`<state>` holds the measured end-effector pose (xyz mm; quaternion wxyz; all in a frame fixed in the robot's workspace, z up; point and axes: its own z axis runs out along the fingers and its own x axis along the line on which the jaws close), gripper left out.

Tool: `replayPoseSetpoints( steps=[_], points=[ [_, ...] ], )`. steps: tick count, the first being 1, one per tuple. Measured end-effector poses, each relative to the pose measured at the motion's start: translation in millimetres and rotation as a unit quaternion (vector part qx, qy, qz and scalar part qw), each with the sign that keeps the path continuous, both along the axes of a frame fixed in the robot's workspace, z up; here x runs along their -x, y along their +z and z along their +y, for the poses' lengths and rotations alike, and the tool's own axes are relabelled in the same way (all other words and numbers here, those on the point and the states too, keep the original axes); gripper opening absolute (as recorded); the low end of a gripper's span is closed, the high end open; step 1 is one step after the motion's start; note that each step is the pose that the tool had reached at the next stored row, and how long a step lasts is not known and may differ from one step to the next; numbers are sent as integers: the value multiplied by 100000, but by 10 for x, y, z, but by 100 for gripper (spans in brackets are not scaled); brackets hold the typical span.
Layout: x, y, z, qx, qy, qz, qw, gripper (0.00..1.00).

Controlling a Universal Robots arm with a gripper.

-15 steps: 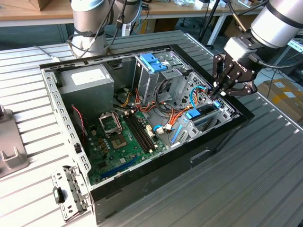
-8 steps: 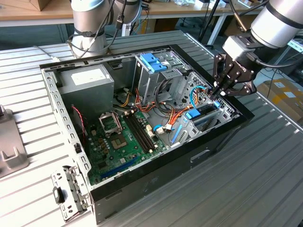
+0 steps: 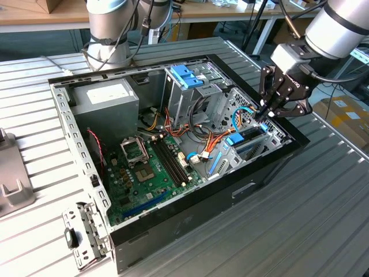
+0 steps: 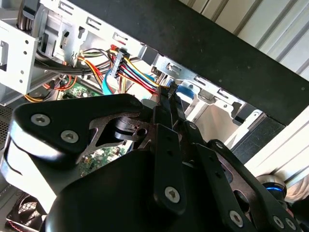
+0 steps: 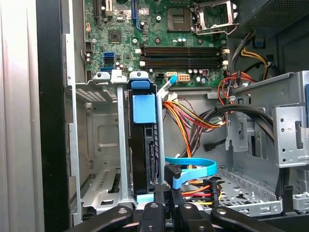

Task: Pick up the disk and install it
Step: 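Insert the first disk wire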

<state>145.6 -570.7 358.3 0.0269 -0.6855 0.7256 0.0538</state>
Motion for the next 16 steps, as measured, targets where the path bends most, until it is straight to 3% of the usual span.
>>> replayPoseSetpoints(
  steps=[16],
  points=[
    [50,-16,1,8,10,-1,100000,17]
  ],
)
